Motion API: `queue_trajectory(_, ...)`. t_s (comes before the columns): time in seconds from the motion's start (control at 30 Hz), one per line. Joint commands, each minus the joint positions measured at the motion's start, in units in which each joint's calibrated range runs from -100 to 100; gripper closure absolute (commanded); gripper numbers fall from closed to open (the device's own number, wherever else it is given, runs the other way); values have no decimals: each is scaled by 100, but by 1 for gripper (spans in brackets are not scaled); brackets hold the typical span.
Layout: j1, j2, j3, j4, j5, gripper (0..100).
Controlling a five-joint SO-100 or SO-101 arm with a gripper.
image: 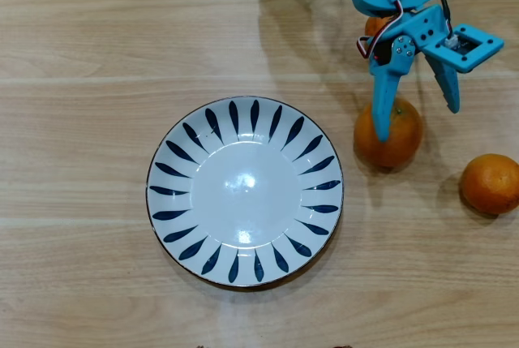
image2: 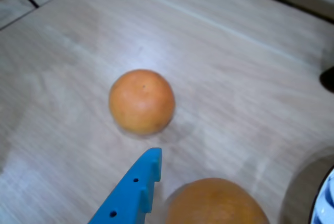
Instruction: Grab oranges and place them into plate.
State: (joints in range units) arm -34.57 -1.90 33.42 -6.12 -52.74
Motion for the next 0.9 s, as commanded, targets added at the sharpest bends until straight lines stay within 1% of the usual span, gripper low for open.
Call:
queue_trajectory(0.0,159,-630,-69,-55,57,58)
queue_trajectory(0.13,159,-799,510,-63,-48,58)
queue_trajectory(0.17,159,-807,927,-89,-340,58)
queue_trajectory(0.23,159,-807,1307,-115,-502,58)
queue_trajectory(0.37,175,-756,1588,-123,-539,58)
queue_trajectory(0.6,239,-401,1443,-132,-555,58)
queue_trajectory(0.87,78,613,438,-132,-565,58)
